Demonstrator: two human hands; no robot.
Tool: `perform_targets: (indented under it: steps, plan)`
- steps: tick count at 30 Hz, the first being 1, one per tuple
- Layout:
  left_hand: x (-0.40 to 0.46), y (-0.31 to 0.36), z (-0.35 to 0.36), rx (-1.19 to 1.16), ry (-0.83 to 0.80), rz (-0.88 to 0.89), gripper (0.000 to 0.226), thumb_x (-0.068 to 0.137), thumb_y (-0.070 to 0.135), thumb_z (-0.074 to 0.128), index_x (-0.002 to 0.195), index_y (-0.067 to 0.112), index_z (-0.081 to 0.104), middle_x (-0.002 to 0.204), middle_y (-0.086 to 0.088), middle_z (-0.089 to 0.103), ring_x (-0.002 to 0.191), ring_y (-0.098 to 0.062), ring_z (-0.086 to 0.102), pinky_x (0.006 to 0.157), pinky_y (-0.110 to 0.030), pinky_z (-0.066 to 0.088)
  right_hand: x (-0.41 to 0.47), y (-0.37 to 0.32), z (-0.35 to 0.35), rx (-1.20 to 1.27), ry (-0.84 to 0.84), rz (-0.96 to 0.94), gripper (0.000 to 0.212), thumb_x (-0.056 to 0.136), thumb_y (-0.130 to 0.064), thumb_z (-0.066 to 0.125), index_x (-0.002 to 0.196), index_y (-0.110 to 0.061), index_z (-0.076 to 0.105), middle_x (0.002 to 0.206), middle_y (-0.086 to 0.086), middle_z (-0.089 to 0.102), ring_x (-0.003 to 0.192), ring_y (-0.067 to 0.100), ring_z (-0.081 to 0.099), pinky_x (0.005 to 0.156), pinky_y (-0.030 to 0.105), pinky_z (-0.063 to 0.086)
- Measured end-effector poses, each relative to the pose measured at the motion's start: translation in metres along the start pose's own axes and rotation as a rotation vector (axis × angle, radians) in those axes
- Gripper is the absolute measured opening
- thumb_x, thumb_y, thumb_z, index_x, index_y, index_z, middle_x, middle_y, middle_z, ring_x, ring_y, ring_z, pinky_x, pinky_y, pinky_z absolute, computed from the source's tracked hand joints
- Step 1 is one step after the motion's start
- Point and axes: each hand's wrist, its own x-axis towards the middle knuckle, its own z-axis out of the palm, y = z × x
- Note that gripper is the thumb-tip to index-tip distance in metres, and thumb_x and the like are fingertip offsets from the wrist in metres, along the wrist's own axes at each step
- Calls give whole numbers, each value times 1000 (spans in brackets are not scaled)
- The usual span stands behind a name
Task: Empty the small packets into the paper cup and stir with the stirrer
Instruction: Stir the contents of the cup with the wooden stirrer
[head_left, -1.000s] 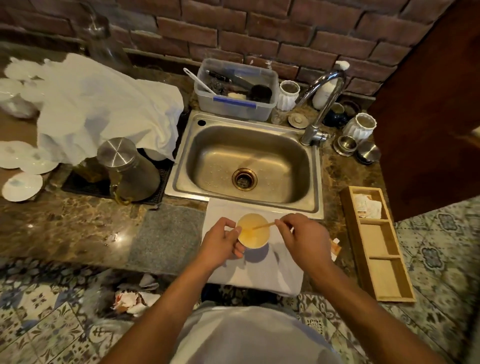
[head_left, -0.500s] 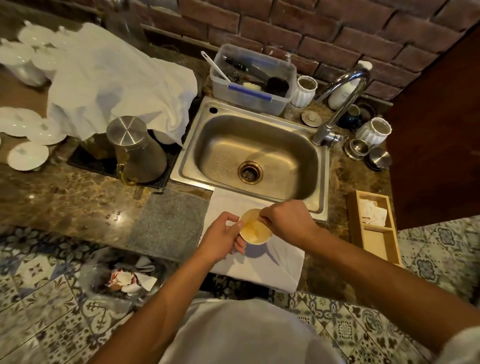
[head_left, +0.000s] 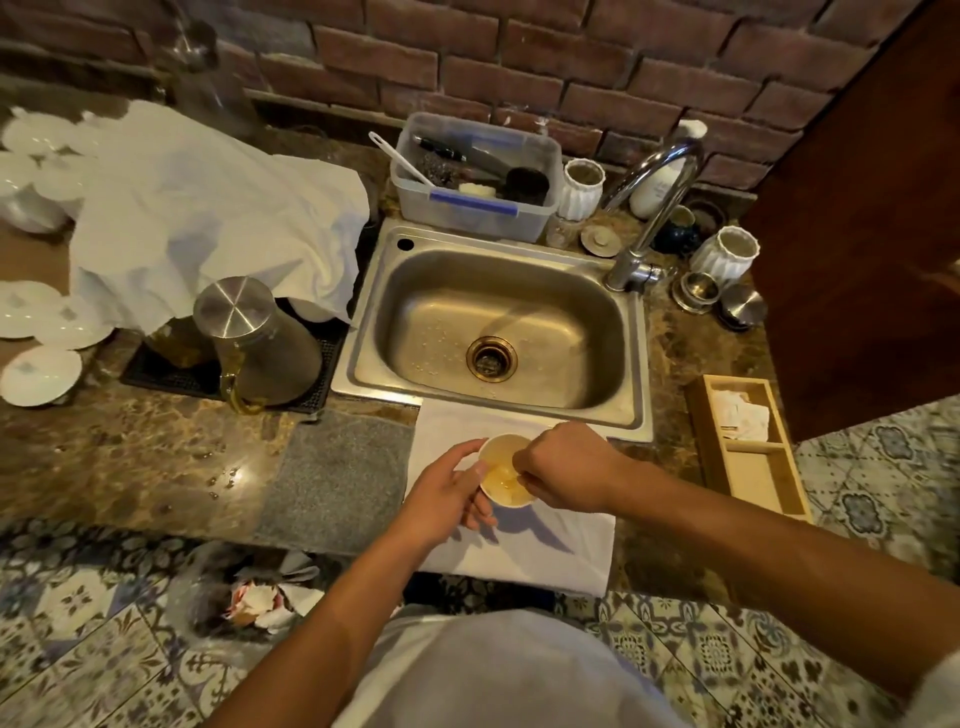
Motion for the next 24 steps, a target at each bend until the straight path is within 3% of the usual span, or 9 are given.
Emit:
perform_targets:
  steps: [4, 9, 12, 15, 21, 24]
  plan:
    - [0, -3, -3, 6, -16, -17, 31, 104, 30, 51, 134, 35, 55, 70, -15, 73, 78, -52, 69, 68, -49, 48, 3, -11, 13, 144, 94, 29, 26, 99, -39, 52, 97, -23, 73, 87, 3, 75, 74, 29, 66, 65, 37, 53]
    - [-3, 2, -2, -14, -22, -12, 25, 103, 31, 53, 127, 38, 57, 67, -13, 70, 67, -31, 71, 70, -48, 46, 7, -3, 19, 224, 200, 150, 29, 101, -43, 49, 100, -24, 71, 91, -1, 76, 76, 25, 67, 65, 35, 53]
    - [-3, 5, -1, -20, -22, -10, 23, 104, 26, 52, 120, 42, 57, 68, -15, 69, 66, -28, 70, 70, -46, 48, 1, 0, 20, 207, 199, 152, 28, 101, -41, 51, 98, -21, 70, 89, 2, 76, 76, 28, 67, 60, 31, 43]
    - [-2, 5, -2, -17, -27, -14, 26, 104, 26, 52, 127, 37, 55, 71, -17, 69, 70, -32, 70, 71, -45, 48, -4, 2, 23, 166, 164, 152, 29, 102, -41, 50, 99, -19, 68, 88, 6, 74, 75, 29, 66, 60, 30, 33]
    - [0, 4, -3, -13, -40, -6, 26, 104, 26, 51, 128, 35, 54, 70, -15, 70, 66, -25, 71, 67, -40, 51, -7, -3, 29, 288, 98, 223, 29, 98, -42, 53, 101, -21, 73, 89, 4, 74, 74, 21, 63, 65, 32, 49]
    - [0, 2, -4, -3, -45, -4, 28, 103, 27, 52, 130, 34, 54, 70, -14, 71, 67, -26, 71, 65, -38, 52, -1, -3, 31, 355, 134, 259, 26, 98, -42, 56, 98, -22, 74, 90, 2, 76, 76, 21, 65, 66, 32, 49]
